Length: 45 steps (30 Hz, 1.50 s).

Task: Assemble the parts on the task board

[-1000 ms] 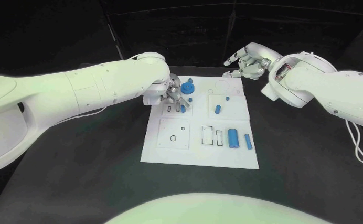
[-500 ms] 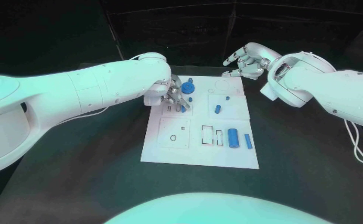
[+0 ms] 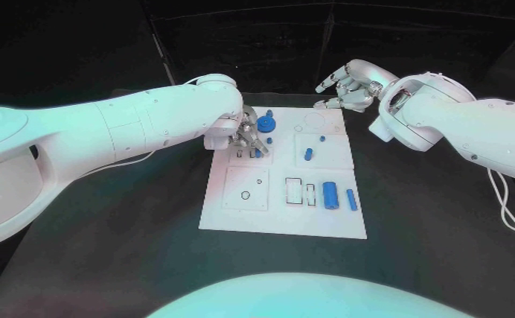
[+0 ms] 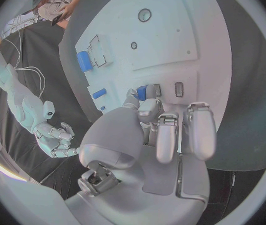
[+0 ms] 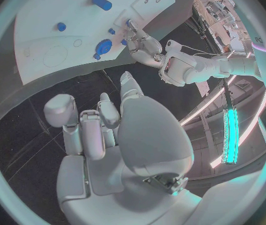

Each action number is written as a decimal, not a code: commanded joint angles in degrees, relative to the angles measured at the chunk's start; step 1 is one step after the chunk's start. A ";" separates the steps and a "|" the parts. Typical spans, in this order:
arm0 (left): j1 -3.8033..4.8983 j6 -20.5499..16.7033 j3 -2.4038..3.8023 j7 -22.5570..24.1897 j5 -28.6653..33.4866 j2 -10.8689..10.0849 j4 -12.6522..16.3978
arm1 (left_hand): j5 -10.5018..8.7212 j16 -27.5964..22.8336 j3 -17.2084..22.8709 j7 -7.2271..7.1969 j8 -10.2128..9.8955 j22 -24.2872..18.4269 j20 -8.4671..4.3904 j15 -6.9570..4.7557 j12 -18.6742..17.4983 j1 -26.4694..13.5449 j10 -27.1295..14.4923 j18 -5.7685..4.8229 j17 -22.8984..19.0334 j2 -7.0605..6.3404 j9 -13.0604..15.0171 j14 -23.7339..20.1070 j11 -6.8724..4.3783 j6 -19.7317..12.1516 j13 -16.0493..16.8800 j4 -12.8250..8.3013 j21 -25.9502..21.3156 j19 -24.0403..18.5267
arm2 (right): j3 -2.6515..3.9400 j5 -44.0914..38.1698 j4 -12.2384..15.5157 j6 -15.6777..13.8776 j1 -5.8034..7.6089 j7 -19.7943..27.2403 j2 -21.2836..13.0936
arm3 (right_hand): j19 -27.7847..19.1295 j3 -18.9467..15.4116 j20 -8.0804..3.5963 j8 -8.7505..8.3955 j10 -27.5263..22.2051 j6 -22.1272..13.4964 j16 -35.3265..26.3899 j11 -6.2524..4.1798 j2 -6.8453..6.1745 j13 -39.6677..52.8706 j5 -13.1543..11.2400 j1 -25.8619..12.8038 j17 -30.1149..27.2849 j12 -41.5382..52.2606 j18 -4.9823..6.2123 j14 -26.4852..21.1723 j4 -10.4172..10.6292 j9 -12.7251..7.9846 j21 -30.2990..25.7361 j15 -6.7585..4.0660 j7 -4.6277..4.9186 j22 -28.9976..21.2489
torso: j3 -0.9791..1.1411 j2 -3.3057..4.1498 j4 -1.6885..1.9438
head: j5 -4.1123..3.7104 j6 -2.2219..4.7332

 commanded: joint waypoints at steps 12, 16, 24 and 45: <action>0.06 0.12 0.01 1.36 -0.03 -0.30 0.19 | 1.25 0.18 8.66 0.10 -0.62 -0.14 -0.36 -0.58 -1.04 2.75 -0.70 -0.36 15.09 -0.03 0.48 6.05 -0.22 -1.61 -0.40 -5.38 -0.65 -0.55 | 0.05 0.09 -0.05 0.73 0.12 0.07 0.12 | -0.30 -0.27 0.00 0.11 0.06 0.23 -0.26 -0.05 0.30 -0.04 0.25 0.13 4.68 0.20 1.14 3.46 -0.05 0.09 -0.34 -0.27 -0.11 -0.05 | -0.02 0.00 0.02 | -0.09 -0.15; 0.06 -1.34 0.01 2.22 0.73 -0.98 0.51 | 3.68 0.18 15.46 0.28 -0.98 -0.02 -0.32 -0.46 -1.44 1.43 -0.78 -0.36 15.09 -1.28 0.68 6.05 -0.22 -1.81 -0.60 -7.52 -0.71 -0.54 | 0.05 0.09 -0.10 0.87 0.12 0.03 0.09 | -0.27 -0.32 -0.01 0.15 0.08 0.27 -0.25 -0.06 0.31 -0.02 0.26 0.15 4.71 0.23 1.13 3.47 -0.03 0.10 -0.33 -0.28 -0.12 -0.01 | 0.00 -0.02 0.05 | -0.14 -0.11; 0.06 -6.22 0.01 4.00 3.26 -2.87 1.85 | 4.00 0.18 39.29 0.34 0.88 0.40 -0.08 0.16 -1.58 -8.34 -0.04 -0.36 15.09 -7.08 3.01 6.05 -0.30 -1.35 -0.79 -10.43 -0.78 -0.39 | 0.05 0.09 -0.44 1.10 0.12 -0.03 0.13 | -0.28 -0.36 -0.01 0.16 0.07 0.28 -0.26 -0.06 0.31 -0.03 0.27 0.14 4.69 0.22 1.13 3.47 -0.01 0.10 -0.35 -0.29 -0.12 -0.04 | 0.07 -0.06 0.18 | -0.13 -0.11; -1.38 -15.45 -0.04 4.59 3.13 -7.95 8.06 | 3.84 0.18 50.62 0.15 3.07 0.92 -0.10 -0.41 -1.08 -13.74 0.72 -0.46 15.09 -11.28 5.45 6.05 -0.20 -1.58 -0.47 -11.30 -0.70 -0.17 | 0.03 0.09 -1.14 1.72 0.12 -0.19 0.06 | -0.28 -0.48 -0.02 0.21 0.09 0.31 -0.28 -0.07 0.30 -0.03 0.28 0.08 4.68 0.24 1.14 3.47 0.07 0.11 -0.37 -0.30 -0.13 -0.08 | 0.12 -0.07 0.28 | 0.14 -0.66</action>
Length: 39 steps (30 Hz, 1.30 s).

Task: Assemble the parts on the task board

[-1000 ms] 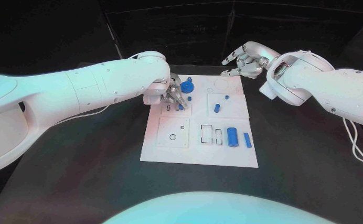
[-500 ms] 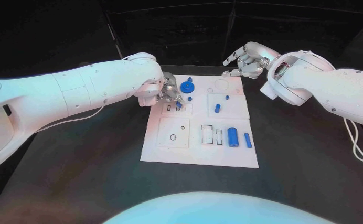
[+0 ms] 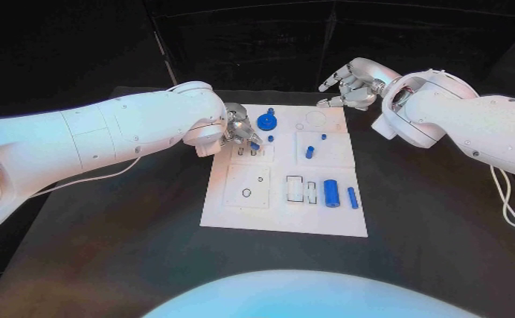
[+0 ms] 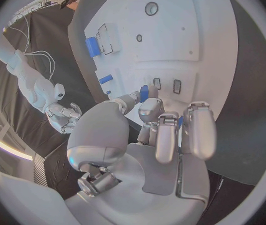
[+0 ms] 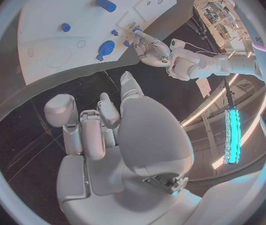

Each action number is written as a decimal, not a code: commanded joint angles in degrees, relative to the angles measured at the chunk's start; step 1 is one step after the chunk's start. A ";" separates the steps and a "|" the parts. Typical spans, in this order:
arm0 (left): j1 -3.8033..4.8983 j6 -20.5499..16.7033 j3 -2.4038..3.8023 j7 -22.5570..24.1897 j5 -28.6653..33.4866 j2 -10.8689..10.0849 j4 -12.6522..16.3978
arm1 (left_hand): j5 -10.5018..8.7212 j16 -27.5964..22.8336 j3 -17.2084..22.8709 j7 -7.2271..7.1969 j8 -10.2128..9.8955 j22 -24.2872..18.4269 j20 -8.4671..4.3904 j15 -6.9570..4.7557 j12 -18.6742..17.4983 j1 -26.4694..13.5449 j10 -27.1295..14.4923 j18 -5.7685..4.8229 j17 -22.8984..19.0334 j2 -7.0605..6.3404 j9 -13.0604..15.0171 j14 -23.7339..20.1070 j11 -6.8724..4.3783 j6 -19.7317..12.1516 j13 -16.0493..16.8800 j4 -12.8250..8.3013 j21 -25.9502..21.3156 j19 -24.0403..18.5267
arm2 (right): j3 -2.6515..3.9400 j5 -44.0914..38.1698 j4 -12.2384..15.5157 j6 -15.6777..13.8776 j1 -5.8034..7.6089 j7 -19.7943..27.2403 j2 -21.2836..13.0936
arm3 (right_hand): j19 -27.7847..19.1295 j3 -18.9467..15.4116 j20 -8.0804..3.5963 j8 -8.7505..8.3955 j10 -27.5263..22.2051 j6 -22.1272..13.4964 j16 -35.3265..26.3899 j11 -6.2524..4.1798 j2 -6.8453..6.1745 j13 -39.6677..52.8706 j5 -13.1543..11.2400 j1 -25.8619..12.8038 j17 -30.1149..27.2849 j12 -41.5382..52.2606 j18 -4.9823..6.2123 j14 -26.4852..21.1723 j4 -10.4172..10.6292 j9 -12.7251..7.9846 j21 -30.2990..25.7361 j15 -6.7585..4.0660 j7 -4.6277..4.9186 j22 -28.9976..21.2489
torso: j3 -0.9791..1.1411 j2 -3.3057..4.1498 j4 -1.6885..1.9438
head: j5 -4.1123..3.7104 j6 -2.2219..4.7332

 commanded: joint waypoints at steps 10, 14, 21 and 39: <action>-1.27 -3.43 -0.01 -0.95 -4.97 -0.13 0.73 | 0.04 0.18 9.16 -0.29 0.25 0.41 0.09 -0.22 0.26 -0.19 0.40 -0.46 15.09 0.23 0.13 5.85 -0.09 -0.04 0.04 -8.61 -0.08 0.05 | 0.04 0.09 -0.17 0.05 0.12 0.30 -0.01 | -0.31 -0.48 -0.06 0.26 0.02 0.32 -0.32 -0.07 0.32 -0.13 0.30 -0.01 4.66 0.14 1.14 3.47 0.02 0.08 -0.42 -0.31 -0.14 -0.16 | 0.01 0.06 -0.06 | 0.27 -0.23; -1.51 -3.18 -0.01 -1.34 -5.36 0.02 0.63 | 0.03 0.18 9.25 -0.29 0.27 0.52 0.09 -0.22 0.33 -0.21 0.44 -0.48 15.09 0.20 0.16 5.85 -0.09 -0.04 0.11 -8.63 0.00 0.10 | 0.04 0.09 -0.22 -0.04 0.12 0.36 0.02 | -0.31 -0.48 -0.06 0.26 0.02 0.32 -0.32 -0.07 0.32 -0.13 0.30 -0.01 4.66 0.14 1.14 3.47 0.02 0.08 -0.42 -0.31 -0.14 -0.16 | 0.02 0.08 -0.06 | 0.28 -0.29; -1.79 -2.58 -0.01 -1.94 -6.11 0.22 0.51 | 0.03 0.18 9.27 -0.29 0.28 0.51 0.09 -0.22 0.33 -0.22 0.44 -0.48 15.09 0.19 0.16 5.85 -0.09 -0.03 0.11 -8.64 -0.01 0.09 | 0.04 0.09 -0.24 -0.05 0.12 0.39 0.05 | -0.31 -0.48 -0.06 0.26 0.02 0.32 -0.32 -0.07 0.32 -0.13 0.30 -0.01 4.66 0.14 1.14 3.47 0.02 0.08 -0.42 -0.31 -0.14 -0.16 | 0.01 0.10 -0.12 | 0.29 -0.36; -1.88 -0.83 -0.01 -2.84 -7.35 0.19 0.25 | 0.01 0.18 9.75 -0.31 0.45 0.35 0.08 -0.23 -0.03 -0.44 0.29 -0.44 15.09 0.07 0.33 5.85 -0.10 0.00 -0.28 -8.70 -0.15 0.02 | 0.04 0.09 -0.29 0.15 0.11 0.39 0.11 | -0.31 -0.48 -0.06 0.26 0.02 0.32 -0.32 -0.07 0.32 -0.13 0.30 -0.01 4.66 0.14 1.14 3.47 0.02 0.08 -0.42 -0.31 -0.14 -0.16 | 0.02 0.08 -0.08 | 0.41 -0.48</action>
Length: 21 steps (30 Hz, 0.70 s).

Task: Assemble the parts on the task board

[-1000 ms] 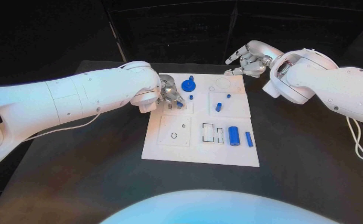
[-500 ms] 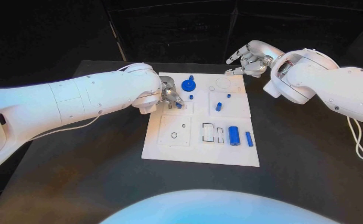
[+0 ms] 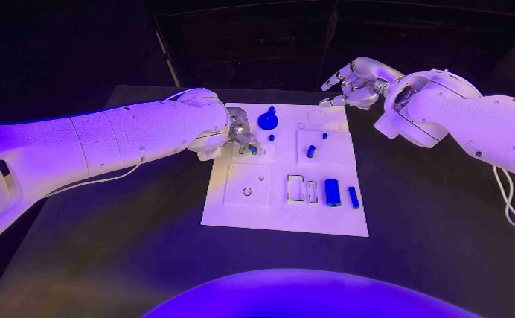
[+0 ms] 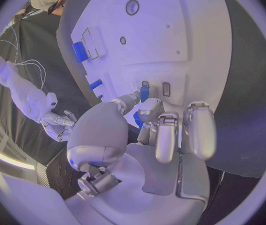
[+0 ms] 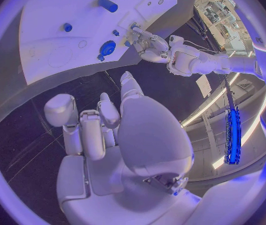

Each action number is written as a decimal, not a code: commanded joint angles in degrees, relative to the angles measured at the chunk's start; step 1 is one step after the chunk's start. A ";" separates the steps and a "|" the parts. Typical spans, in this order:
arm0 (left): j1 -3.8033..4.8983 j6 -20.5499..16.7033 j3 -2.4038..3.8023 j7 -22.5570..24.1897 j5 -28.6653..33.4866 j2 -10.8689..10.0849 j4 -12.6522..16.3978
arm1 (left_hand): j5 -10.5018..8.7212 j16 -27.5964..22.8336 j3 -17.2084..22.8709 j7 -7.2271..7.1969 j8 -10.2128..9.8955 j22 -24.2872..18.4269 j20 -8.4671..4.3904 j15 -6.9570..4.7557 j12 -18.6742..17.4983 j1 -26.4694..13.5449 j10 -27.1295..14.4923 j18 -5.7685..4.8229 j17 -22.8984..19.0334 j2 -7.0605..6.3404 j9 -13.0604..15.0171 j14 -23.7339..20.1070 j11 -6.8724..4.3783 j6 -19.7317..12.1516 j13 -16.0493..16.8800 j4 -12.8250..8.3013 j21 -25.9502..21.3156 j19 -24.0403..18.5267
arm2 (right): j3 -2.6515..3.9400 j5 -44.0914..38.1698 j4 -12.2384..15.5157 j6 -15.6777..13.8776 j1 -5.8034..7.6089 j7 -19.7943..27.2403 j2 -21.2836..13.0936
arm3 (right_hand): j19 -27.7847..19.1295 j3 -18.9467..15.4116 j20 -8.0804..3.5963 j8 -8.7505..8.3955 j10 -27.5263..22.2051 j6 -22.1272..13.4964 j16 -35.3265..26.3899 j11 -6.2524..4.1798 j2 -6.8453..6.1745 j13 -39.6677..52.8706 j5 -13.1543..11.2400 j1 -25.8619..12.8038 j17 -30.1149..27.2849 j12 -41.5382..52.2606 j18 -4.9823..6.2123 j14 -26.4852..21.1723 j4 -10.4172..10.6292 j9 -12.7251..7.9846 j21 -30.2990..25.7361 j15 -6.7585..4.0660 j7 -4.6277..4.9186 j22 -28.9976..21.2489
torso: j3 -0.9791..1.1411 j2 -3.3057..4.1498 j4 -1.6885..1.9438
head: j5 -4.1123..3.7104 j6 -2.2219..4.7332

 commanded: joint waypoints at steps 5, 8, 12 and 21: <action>-0.07 1.49 -0.08 -0.86 -1.08 -0.15 0.09 | 0.43 0.18 9.14 -0.49 0.63 0.41 0.06 -0.25 -0.02 -0.54 0.34 -0.45 15.09 0.09 0.38 5.85 -0.18 0.18 -0.08 -8.14 -0.16 0.03 | 0.04 0.08 -0.05 0.23 0.12 0.26 0.07 | -0.30 -0.47 -0.08 0.31 0.03 0.34 -0.33 -0.09 0.36 -0.06 0.36 -0.05 4.64 0.17 1.14 3.47 -0.03 0.09 -0.23 -0.32 -0.15 -0.08 | -0.01 -0.02 0.05 | 0.00 -0.06; -0.07 1.88 -0.08 -0.80 -1.09 -0.16 0.19 | 0.56 0.18 9.33 -0.51 0.72 0.42 0.06 -0.26 -0.03 -0.67 0.35 -0.45 15.09 -0.01 0.47 5.85 -0.19 0.19 -0.10 -8.17 -0.16 0.04 | 0.04 0.08 -0.05 0.27 0.12 0.25 0.07 | -0.30 -0.47 -0.08 0.31 0.03 0.34 -0.33 -0.09 0.36 -0.06 0.36 -0.05 4.64 0.17 1.14 3.47 -0.03 0.09 -0.23 -0.32 -0.15 -0.08 | -0.01 0.00 0.02 | 0.03 -0.11; -0.07 2.13 -0.08 -0.68 -1.09 -0.14 0.25 | 0.69 0.18 9.56 -0.54 0.86 0.34 0.05 -0.27 0.14 -0.86 0.44 -0.42 15.09 -0.17 0.59 5.85 -0.21 0.22 0.09 -8.23 -0.24 -0.01 | 0.04 0.08 -0.25 0.25 0.11 0.25 0.15 | -0.36 -0.54 -0.08 0.33 0.00 0.33 -0.35 -0.09 0.37 -0.10 0.36 -0.10 4.61 0.14 1.16 3.47 0.03 0.09 -0.29 -0.32 -0.15 -0.21 | 0.00 -0.02 0.01 | 0.02 -0.22; -0.07 2.32 -0.08 -0.52 -0.87 -0.11 0.33 | 0.81 0.18 9.79 -0.57 1.00 0.38 0.04 -0.28 0.14 -0.99 0.45 -0.43 15.09 -0.27 0.70 5.85 -0.24 0.26 0.08 -8.28 -0.22 0.01 | 0.04 0.08 -0.46 0.28 0.11 0.26 0.24 | -0.36 -0.54 -0.08 0.33 0.00 0.33 -0.35 -0.09 0.37 -0.10 0.36 -0.10 4.61 0.14 1.16 3.47 0.03 0.09 -0.29 -0.32 -0.15 -0.21 | 0.03 0.00 0.02 | 0.05 -0.27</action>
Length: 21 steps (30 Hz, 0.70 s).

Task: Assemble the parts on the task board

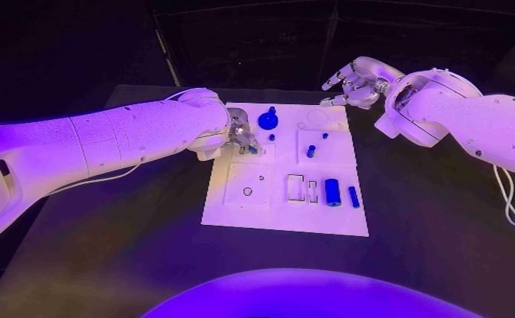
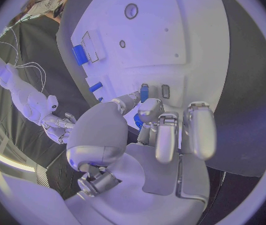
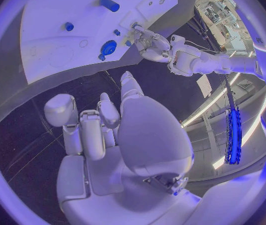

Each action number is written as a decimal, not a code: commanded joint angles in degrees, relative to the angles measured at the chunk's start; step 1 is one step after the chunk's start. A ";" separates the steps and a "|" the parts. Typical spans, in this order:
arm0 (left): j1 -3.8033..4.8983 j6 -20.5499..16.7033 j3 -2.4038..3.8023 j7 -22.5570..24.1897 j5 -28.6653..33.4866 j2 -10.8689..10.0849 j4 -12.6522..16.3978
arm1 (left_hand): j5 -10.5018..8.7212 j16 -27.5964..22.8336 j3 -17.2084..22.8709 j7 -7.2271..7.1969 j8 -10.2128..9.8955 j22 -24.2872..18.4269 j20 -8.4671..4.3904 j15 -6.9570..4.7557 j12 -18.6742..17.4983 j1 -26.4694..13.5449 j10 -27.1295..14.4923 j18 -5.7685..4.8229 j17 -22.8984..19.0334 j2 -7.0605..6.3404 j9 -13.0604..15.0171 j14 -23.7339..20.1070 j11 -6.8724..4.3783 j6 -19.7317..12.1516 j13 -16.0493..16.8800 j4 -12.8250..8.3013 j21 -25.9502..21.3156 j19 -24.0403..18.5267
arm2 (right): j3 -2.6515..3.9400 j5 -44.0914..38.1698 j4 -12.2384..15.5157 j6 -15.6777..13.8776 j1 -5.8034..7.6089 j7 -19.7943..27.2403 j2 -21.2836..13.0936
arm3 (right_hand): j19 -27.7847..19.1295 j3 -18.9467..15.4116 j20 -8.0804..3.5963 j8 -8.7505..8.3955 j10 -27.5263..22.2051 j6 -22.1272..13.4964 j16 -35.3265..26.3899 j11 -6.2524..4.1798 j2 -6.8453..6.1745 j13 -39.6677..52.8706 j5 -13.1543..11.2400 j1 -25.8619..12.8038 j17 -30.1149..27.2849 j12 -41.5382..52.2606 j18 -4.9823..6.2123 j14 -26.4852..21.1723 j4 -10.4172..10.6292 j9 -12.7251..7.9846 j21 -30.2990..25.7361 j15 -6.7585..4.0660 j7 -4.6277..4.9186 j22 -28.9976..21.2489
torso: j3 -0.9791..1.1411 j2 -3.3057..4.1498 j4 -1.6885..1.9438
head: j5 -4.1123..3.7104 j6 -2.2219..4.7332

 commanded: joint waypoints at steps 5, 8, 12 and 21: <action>-0.07 1.22 -0.08 -0.42 -0.21 0.09 0.02 | 0.38 0.18 8.95 -0.36 0.32 0.39 0.04 -0.28 0.14 -0.61 0.22 -0.43 15.09 0.11 0.05 5.85 -0.02 0.01 0.05 -8.54 -0.23 0.01 | 0.04 0.08 -0.09 0.32 0.11 0.26 0.18 | -0.36 -0.22 -0.08 0.33 0.00 0.33 -0.35 -0.09 0.37 -0.05 0.36 -0.10 4.62 0.14 1.16 3.47 0.03 0.09 -0.30 -0.32 -0.15 -0.05 | 0.02 0.00 -0.02 | -0.08 -0.17; -0.07 1.36 -0.08 -0.41 -0.17 0.12 0.02 | 0.42 0.18 9.05 -0.37 0.38 0.41 0.03 -0.29 0.15 -0.66 0.23 -0.44 15.09 0.07 0.10 5.85 -0.04 0.02 0.05 -8.57 -0.22 0.02 | 0.04 0.08 -0.12 0.36 0.11 0.25 0.21 | -0.36 -0.22 -0.08 0.33 0.00 0.33 -0.35 -0.09 0.37 -0.05 0.36 -0.10 4.62 0.14 1.16 3.47 0.03 0.09 -0.30 -0.32 -0.15 -0.05 | 0.03 0.01 -0.06 | -0.08 -0.16; -0.07 1.93 -0.08 -0.44 -0.13 0.13 0.03 | 0.43 0.18 9.10 -0.38 0.41 0.46 0.03 -0.29 0.10 -0.69 0.22 -0.45 15.09 0.04 0.13 5.85 -0.05 0.04 -0.01 -8.59 -0.18 0.04 | 0.04 0.08 -0.13 0.41 0.11 0.22 0.21 | -0.36 -0.22 -0.08 0.33 0.00 0.33 -0.35 -0.09 0.37 -0.05 0.36 -0.10 4.62 0.14 1.16 3.47 0.03 0.09 -0.30 -0.32 -0.15 -0.05 | 0.04 0.04 -0.04 | -0.13 -0.22; -0.06 3.06 -0.08 -0.54 -0.11 0.23 -0.05 | 3.21 0.18 10.23 -0.53 1.10 0.28 -0.06 -0.40 0.13 -1.69 0.37 -0.39 15.09 -0.78 0.73 5.85 -0.19 0.20 0.01 -8.89 -0.42 -0.06 | 0.04 0.08 -0.18 0.48 0.11 0.20 0.27 | -0.36 -0.22 -0.08 0.33 0.00 0.33 -0.35 -0.09 0.37 -0.05 0.36 -0.10 4.62 0.14 1.16 3.47 0.03 0.09 -0.30 -0.32 -0.15 -0.05 | 0.00 0.01 -0.02 | -0.19 -0.31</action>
